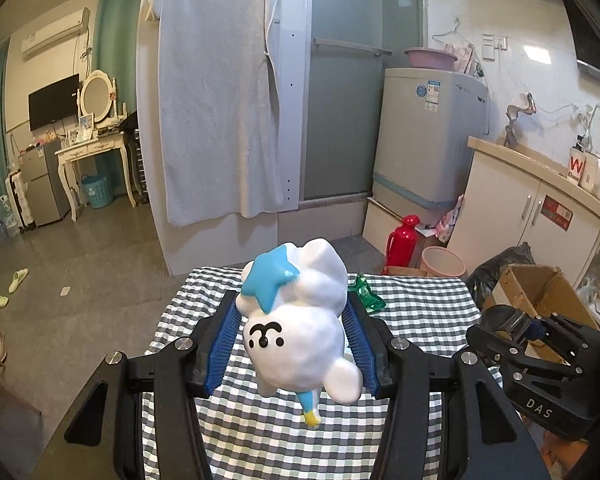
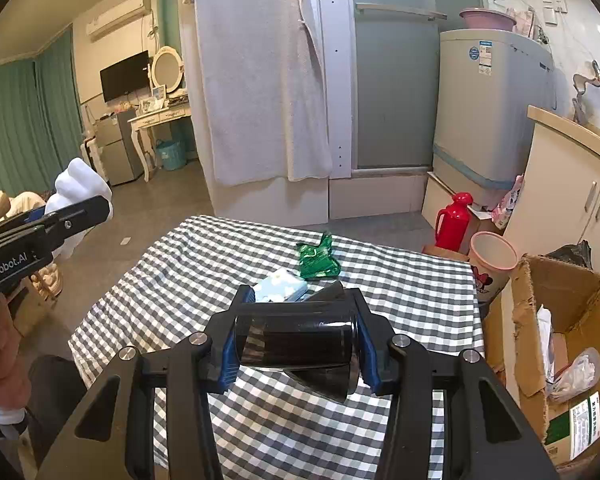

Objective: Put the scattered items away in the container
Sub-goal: 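Lift the bear toy and black cup and carry them toward the cardboard box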

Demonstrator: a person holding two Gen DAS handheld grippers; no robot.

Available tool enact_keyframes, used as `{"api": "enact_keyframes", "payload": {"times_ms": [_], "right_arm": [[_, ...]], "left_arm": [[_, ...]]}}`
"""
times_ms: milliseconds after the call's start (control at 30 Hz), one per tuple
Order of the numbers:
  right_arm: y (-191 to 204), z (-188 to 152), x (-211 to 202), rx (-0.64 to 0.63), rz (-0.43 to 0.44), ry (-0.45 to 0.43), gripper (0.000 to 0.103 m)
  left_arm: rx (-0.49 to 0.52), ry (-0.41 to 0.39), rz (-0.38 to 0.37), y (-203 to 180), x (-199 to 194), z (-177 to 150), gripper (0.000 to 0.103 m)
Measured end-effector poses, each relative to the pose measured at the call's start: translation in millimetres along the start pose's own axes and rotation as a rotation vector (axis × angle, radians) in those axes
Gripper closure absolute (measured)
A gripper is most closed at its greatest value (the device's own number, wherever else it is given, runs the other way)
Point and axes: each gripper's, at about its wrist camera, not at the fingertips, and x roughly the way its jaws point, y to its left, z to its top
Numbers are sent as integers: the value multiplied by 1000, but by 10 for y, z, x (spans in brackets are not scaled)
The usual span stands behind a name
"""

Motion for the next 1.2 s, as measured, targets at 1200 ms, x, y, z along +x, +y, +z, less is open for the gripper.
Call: {"api": "enact_keyframes", "payload": {"times_ms": [1200], "right_arm": [[-1228,86,-970,114,-237,-129,57]], "left_arm": [[110,-79,-204,-1481,29,376,50]]}}
